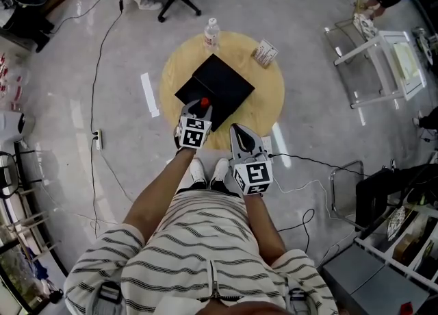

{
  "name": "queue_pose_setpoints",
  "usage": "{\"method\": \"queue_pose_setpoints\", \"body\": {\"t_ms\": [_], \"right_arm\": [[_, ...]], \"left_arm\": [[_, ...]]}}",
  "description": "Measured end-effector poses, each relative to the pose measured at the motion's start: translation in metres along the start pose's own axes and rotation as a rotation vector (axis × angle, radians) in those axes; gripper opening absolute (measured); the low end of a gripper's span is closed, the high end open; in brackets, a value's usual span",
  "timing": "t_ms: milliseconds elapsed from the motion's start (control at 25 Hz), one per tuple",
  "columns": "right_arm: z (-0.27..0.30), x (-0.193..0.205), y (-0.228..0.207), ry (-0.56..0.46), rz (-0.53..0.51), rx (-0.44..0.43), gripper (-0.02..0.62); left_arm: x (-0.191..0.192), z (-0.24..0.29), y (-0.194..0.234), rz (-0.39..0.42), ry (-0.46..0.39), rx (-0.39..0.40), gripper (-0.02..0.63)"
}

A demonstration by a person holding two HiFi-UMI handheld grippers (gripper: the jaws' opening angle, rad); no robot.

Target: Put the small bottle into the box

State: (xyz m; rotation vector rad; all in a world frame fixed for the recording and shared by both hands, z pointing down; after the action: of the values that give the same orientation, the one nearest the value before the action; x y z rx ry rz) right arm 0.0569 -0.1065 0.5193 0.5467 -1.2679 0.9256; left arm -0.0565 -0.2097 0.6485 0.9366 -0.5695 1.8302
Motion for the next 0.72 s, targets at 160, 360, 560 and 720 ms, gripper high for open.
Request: {"method": "queue_pose_setpoints", "body": {"t_ms": [160,360,560,720], "right_arm": [[-0.002,-0.003,0.002,-0.009,-0.004,-0.002,0.009],[-0.005,-0.008,0.003,-0.021,-0.011,-0.008,0.009],[-0.007,-0.012,0.003,-0.034,-0.008,-0.013,0.009],[-0.008,-0.016,0.002,-0.041,-0.015,-0.015,0.009]], "left_arm": [[0.002,-0.007,-0.004,0.007,0.002,0.002,0.149],[-0.003,-0.019,-0.007,0.013,-0.047,0.002,0.134],[-0.016,-0.037,-0.014,0.015,-0.062,0.024,0.109],[-0.025,-0.048,-0.016,0.012,-0.097,0.029,0.088]]}}
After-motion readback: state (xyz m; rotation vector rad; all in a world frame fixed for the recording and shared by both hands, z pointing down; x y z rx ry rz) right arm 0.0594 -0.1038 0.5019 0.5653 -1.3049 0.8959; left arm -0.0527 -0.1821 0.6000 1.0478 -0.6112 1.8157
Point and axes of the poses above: the fingertips, and each gripper's own axes: z forward along the fingers, y to its left, x out of its underside, the point moved 4 cm from there along -z, backward along the fingers, and after that the axes turned 5 degrees about -x, right-handed, at the moved point
